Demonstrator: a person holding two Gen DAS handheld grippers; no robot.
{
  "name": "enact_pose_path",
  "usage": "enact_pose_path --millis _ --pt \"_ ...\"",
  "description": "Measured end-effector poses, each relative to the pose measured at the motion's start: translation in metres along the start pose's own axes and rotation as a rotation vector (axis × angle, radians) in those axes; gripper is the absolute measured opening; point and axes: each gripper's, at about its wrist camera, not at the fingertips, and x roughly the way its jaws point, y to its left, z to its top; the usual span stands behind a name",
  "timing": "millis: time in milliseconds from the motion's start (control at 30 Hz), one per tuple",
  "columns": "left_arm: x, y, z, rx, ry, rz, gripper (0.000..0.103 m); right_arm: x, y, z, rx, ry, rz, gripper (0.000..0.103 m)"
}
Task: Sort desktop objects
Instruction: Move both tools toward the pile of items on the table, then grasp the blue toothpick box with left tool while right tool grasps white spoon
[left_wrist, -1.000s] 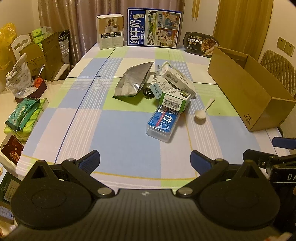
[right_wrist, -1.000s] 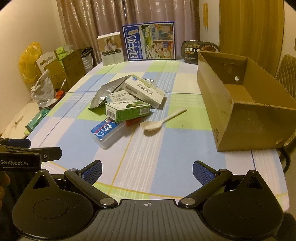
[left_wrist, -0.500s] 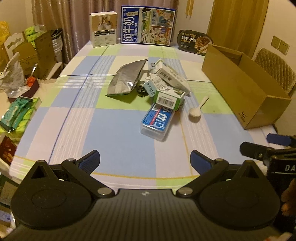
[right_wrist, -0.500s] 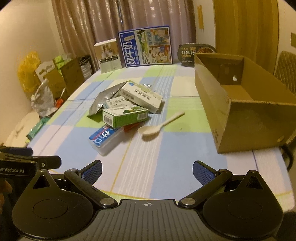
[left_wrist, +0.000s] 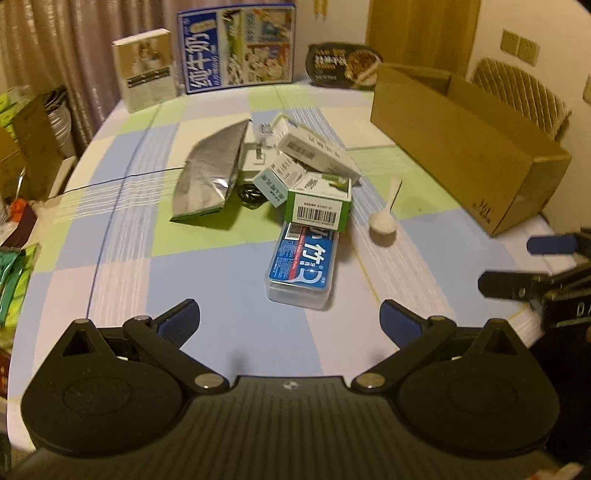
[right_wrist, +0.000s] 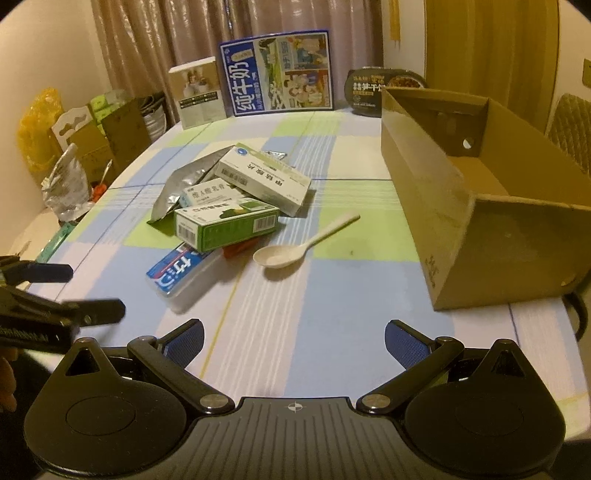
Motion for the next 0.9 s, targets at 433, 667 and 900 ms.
enact_pose_path --millis 433,667,900 --pt "0.077 0.004 0.021 0.185 0.031 -0.095 0.075 0.076 -0.001 0.030 0.048 0.028 0.002 0.088" --pt "0.093 0.010 0.024 0.204 0.016 -0.120 0.072 0.110 -0.002 0.042 0.114 0.039 0.016 0.079" --pt "0.102 0.011 0.023 0.180 0.032 -0.141 0.064 0.132 0.005 0.050 0.104 0.027 -0.040 0.066"
